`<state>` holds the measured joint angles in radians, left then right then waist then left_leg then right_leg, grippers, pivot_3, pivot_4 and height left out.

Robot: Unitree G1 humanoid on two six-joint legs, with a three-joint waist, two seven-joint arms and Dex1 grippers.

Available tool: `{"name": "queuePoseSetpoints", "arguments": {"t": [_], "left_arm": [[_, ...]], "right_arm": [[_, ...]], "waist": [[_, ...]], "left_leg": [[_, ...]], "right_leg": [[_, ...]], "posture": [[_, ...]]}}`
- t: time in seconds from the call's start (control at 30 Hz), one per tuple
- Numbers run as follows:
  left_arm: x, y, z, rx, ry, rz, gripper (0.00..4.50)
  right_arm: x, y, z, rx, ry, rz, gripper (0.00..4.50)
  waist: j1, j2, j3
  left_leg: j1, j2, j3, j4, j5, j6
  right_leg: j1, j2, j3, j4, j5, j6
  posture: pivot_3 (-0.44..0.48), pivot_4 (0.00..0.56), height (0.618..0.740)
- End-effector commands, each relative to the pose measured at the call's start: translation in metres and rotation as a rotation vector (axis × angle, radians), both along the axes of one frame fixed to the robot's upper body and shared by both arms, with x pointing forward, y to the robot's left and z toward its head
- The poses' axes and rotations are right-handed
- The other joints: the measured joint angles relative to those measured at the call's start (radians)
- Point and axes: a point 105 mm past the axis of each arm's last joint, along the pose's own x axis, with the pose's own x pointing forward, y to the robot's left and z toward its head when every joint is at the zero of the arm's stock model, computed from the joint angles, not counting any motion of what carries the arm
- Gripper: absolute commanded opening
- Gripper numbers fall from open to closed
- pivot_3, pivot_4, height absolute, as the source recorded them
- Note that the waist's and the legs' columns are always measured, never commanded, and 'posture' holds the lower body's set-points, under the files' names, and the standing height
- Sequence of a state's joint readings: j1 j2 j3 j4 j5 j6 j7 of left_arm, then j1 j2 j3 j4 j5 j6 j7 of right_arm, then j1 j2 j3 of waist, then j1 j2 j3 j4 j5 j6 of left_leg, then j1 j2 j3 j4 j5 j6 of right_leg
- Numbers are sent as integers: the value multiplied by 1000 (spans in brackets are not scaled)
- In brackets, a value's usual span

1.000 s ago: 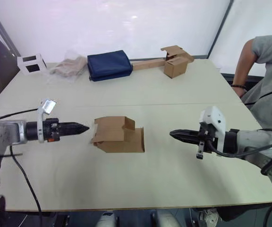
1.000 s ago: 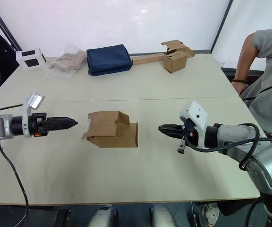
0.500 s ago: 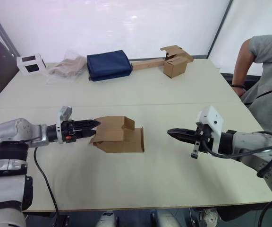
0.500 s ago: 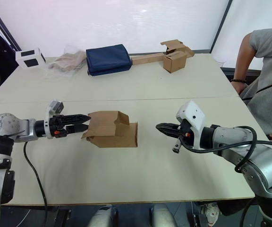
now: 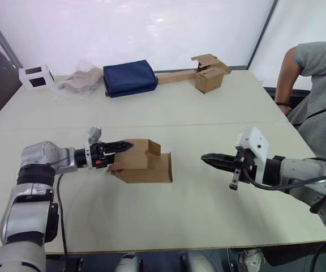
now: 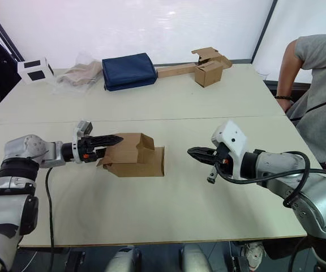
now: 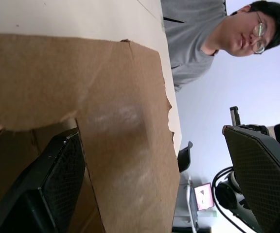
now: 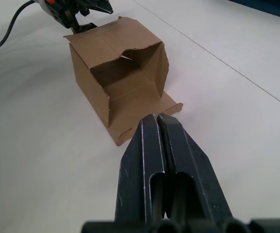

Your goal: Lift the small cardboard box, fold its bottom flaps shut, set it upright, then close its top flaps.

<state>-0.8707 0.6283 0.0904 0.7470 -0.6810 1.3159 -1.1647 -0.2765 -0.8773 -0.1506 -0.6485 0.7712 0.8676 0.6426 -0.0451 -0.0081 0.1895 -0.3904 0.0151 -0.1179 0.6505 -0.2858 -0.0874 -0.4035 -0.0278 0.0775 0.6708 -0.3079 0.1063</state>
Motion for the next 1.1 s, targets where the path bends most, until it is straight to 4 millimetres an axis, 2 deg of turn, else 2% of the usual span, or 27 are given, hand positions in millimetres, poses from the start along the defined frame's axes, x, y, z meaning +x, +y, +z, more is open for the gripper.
{"name": "queuePoseSetpoints", "arguments": {"t": [0.03, 0.2, 0.3, 0.4, 0.47, 0.6, 0.77, 0.87, 0.93, 1.0, 1.1], "left_arm": [[3, -6, 7, -5, -33, -31, 4420], [5, -10, 6, -3, -35, -53, 4420], [5, -10, 3, 5, -35, -57, 3680], [7, -9, 2, 5, -36, -55, 2379], [7, -7, 2, 8, -37, -55, 1716], [7, 0, 7, 8, -38, -41, 100], [0, 2, 34, -31, -83, -69, 44], [-5, -2, 54, -39, -191, -98, 44], [-8, -9, 76, -36, -347, -119, 44], [-12, -27, 97, 37, -625, -133, 44], [-14, -43, 112, 120, -910, -88, 44]], "right_arm": [[-7, 1, 11, -7, -48, 6, 0], [-13, -1, 11, -13, -41, -6, 0], [-15, -2, 10, -16, -37, -13, 0], [-17, -2, 10, -16, -35, -15, 0], [-17, -1, 11, -15, -34, -16, 0], [-18, -1, 11, -14, -32, -18, 0], [-17, 0, 10, -7, -34, -20, 0], [-14, 1, 12, 9, -50, -26, 0], [-5, 2, 15, 37, -83, -51, 0], [15, 2, 28, 105, -160, -124, 0], [40, 2, 46, 204, -250, -222, 0]], "waist": [[0, 0, 0], [1, 0, 0], [1, 0, 0], [0, 0, 0], [0, 0, 0], [0, 0, 0], [0, 0, 0], [1, 0, 0], [1, 0, 0], [1, 0, 0], [3, 0, 0]], "left_leg": [[0, 0, 0, 0, 0, 0], [0, 0, 0, 0, 0, 0], [0, 0, 0, 0, 0, 0], [0, 0, 0, 0, 0, 0], [0, 0, 0, 0, 0, 0], [0, 0, 0, 0, 0, 0], [0, 0, 0, 0, 0, 0], [0, 0, 0, 0, 0, 0], [0, 0, 0, 1, 0, 0], [0, 0, 0, 1, 0, 0], [0, 0, 0, 1, 2, -3]], "right_leg": [[0, 0, 0, 0, 0, 0], [0, 0, 0, 0, 0, 0], [0, 0, 0, 0, 0, 0], [0, 0, 0, 0, 0, 0], [0, 0, 0, 0, 0, 0], [0, 0, 0, 0, 0, 0], [0, 0, 0, 0, 0, 0], [0, 0, 0, 0, 0, 0], [0, 0, 0, 0, 0, 0], [0, -1, 0, 0, 0, 0], [0, -2, 1, 1, 0, 0]], "posture": [[0, 150, 740], [0, 150, 740], [0, 150, 740], [0, 150, 740], [0, 150, 740], [0, 150, 740], [0, 150, 740], [0, 150, 740], [0, 150, 740], [0, 150, 740], [0, 150, 740]]}}
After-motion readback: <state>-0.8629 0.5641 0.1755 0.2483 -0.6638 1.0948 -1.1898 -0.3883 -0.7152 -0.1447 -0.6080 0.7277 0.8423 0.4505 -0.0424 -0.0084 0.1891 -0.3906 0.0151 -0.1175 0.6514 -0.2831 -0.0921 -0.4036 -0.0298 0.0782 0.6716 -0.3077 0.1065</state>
